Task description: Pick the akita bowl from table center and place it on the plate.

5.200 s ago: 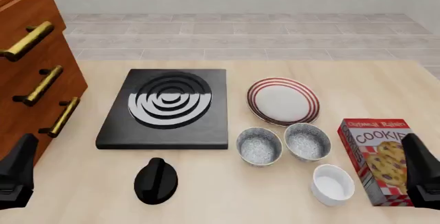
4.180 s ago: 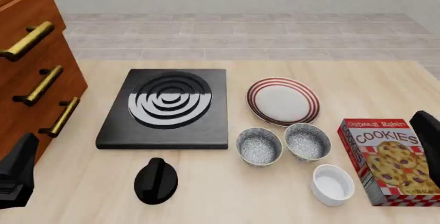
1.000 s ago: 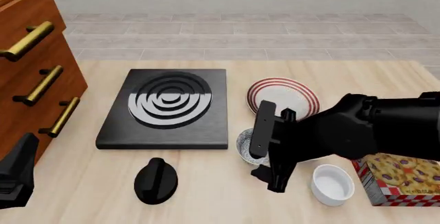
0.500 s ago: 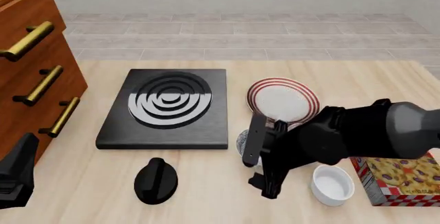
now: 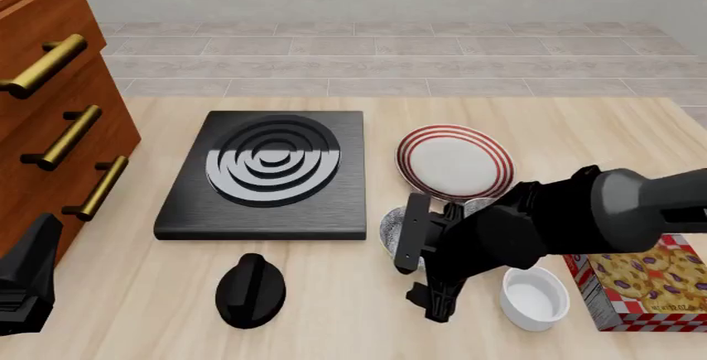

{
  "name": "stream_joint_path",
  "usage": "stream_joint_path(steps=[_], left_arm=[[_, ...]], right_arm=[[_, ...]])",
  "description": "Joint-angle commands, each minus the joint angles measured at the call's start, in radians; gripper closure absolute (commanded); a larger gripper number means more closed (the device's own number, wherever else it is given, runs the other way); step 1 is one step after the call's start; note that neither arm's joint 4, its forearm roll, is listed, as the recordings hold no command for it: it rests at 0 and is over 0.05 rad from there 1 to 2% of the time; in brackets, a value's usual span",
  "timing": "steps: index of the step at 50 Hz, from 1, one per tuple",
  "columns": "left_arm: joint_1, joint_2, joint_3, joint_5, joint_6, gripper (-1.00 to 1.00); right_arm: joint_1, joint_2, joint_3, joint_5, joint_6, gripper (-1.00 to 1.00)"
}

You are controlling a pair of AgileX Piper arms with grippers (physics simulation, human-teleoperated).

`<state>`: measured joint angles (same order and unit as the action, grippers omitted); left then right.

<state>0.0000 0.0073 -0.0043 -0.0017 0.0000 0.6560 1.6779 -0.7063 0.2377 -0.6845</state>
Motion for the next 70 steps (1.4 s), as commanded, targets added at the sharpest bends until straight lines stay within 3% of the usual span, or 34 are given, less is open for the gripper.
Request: stream_joint_path(steps=[1, 14, 15, 16, 29, 43, 61, 70], left_arm=[[0.000, 0.000, 0.000, 0.000, 0.000, -1.00], [0.000, 0.000, 0.000, 0.000, 0.000, -1.00], [0.000, 0.000, 0.000, 0.000, 0.000, -1.00], [0.000, 0.000, 0.000, 0.000, 0.000, -1.00], [0.000, 0.000, 0.000, 0.000, 0.000, -1.00], [0.000, 0.000, 0.000, 0.000, 0.000, -1.00], [0.000, 0.000, 0.000, 0.000, 0.000, -1.00], [0.000, 0.000, 0.000, 0.000, 0.000, -1.00]], right_arm=[[-0.003, 0.038, 0.009, -0.031, 0.016, -1.00], [0.035, 0.012, 0.045, -0.060, -0.017, -1.00], [0.005, -0.003, 0.055, -0.094, -0.062, 1.00], [-0.023, -0.007, 0.063, -0.119, -0.097, 1.00], [0.003, -0.025, 0.055, -0.102, -0.080, 1.00], [0.073, -0.070, 0.033, -0.039, -0.004, 1.00], [0.122, -0.125, 0.004, 0.013, 0.033, 1.00], [0.106, -0.174, -0.029, 0.050, 0.021, 1.00]])
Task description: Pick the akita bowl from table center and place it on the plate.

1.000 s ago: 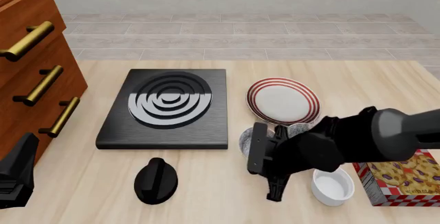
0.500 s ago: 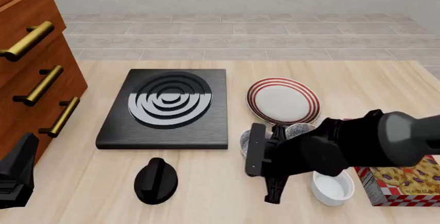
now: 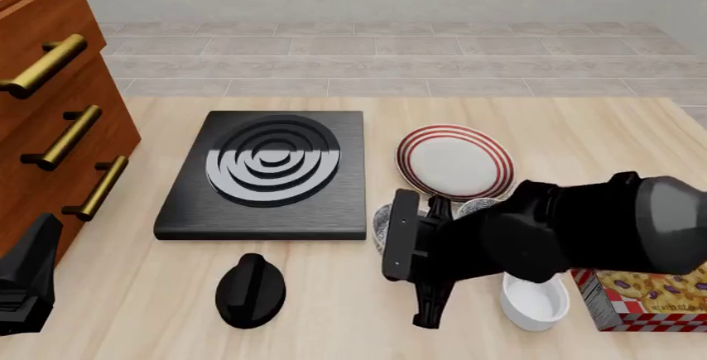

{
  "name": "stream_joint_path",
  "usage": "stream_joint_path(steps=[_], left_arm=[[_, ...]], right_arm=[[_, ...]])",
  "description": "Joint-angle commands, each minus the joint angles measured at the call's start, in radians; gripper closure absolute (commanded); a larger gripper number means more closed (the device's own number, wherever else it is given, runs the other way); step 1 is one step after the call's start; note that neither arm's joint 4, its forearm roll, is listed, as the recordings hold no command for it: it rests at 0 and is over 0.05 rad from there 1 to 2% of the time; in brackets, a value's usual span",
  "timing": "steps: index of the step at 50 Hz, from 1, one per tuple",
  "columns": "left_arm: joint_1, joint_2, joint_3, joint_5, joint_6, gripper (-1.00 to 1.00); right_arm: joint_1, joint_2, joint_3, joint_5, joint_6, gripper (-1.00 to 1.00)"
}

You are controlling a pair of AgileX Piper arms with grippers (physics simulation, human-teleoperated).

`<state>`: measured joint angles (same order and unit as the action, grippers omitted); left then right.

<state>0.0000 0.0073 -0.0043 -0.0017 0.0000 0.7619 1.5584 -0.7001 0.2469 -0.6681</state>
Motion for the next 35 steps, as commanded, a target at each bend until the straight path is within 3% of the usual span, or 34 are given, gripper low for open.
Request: stream_joint_path(steps=[1, 2, 14, 15, 17, 19, 27, 29, 30, 35], left_arm=[[0.000, 0.000, 0.000, 0.000, 0.000, -1.00], [0.000, 0.000, 0.000, 0.000, 0.000, -1.00], [0.000, 0.000, 0.000, 0.000, 0.000, -1.00], [0.000, 0.000, 0.000, 0.000, 0.000, -1.00], [0.000, 0.000, 0.000, 0.000, 0.000, -1.00], [0.000, 0.000, 0.000, 0.000, 0.000, -1.00], [0.000, 0.000, 0.000, 0.000, 0.000, -1.00], [0.000, 0.000, 0.000, 0.000, 0.000, -1.00], [0.000, 0.000, 0.000, 0.000, 0.000, -1.00], [0.000, 0.000, 0.000, 0.000, 0.000, -1.00]], right_arm=[[-0.011, -0.062, -0.042, 0.044, 0.002, 1.00], [-0.033, -0.071, -0.046, 0.039, -0.012, 1.00], [-0.058, -0.096, -0.105, 0.078, 0.036, 1.00], [-0.076, -0.098, -0.120, 0.082, 0.051, 1.00], [-0.171, -0.063, -0.141, 0.069, 0.025, 1.00], [-0.188, -0.064, -0.143, 0.061, 0.023, 1.00], [-0.184, -0.085, -0.199, 0.068, 0.104, 1.00], [-0.264, -0.077, -0.206, 0.040, 0.061, 1.00], [-0.234, -0.086, -0.227, 0.055, 0.116, 1.00], [-0.265, -0.069, -0.280, 0.069, 0.200, 1.00]])
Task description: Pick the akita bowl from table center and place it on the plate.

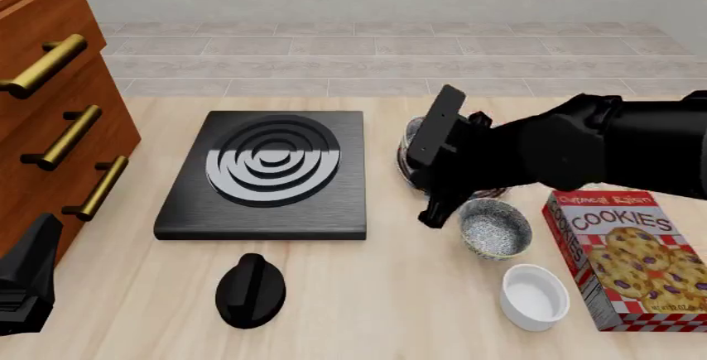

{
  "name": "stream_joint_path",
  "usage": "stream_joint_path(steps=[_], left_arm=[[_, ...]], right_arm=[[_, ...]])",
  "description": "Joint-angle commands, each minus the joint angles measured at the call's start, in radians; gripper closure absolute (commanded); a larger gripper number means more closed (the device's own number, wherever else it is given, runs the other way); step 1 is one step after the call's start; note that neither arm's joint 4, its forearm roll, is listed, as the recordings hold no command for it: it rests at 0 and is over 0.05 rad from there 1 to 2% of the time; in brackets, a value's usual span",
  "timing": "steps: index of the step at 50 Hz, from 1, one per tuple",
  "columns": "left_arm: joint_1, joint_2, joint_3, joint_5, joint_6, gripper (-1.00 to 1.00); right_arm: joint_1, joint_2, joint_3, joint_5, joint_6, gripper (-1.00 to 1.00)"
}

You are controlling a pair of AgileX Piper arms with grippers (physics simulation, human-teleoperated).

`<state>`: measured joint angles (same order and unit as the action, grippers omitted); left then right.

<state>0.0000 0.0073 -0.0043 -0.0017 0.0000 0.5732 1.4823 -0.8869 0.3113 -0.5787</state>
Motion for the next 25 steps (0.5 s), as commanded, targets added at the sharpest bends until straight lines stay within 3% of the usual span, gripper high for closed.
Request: stream_joint_path(steps=[1, 5, 9, 25], left_arm=[[0.000, 0.000, 0.000, 0.000, 0.000, -1.00], [0.000, 0.000, 0.000, 0.000, 0.000, -1.00], [0.000, 0.000, 0.000, 0.000, 0.000, -1.00], [0.000, 0.000, 0.000, 0.000, 0.000, -1.00]], right_arm=[[-0.088, 0.025, -0.117, 0.015, 0.156, 1.00], [-0.129, 0.055, -0.139, 0.008, 0.203, 1.00], [-0.188, 0.062, -0.137, -0.022, 0.197, 1.00], [-0.241, 0.129, -0.134, -0.106, 0.281, 1.00]])
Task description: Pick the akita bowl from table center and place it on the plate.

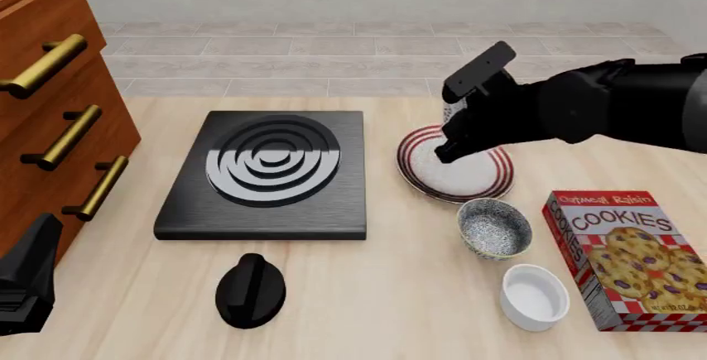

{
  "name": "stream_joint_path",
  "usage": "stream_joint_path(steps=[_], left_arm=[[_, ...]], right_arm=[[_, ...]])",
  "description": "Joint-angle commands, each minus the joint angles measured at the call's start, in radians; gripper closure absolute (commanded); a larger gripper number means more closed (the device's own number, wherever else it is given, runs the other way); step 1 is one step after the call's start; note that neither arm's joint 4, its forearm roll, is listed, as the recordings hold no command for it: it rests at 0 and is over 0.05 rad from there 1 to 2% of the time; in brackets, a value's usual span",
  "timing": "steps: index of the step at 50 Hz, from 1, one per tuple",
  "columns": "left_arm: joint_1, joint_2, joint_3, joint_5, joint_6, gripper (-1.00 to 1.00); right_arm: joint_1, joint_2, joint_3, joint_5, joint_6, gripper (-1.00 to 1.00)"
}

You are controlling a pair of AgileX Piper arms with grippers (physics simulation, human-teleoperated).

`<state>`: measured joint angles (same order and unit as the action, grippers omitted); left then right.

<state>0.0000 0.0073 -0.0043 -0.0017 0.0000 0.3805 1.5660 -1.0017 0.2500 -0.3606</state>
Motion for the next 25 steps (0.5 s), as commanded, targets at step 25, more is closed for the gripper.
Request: stream_joint_path(steps=[25], left_arm=[[0.000, 0.000, 0.000, 0.000, 0.000, -1.00]], right_arm=[[-0.050, 0.214, -0.125, -0.001, 0.108, 1.00]])
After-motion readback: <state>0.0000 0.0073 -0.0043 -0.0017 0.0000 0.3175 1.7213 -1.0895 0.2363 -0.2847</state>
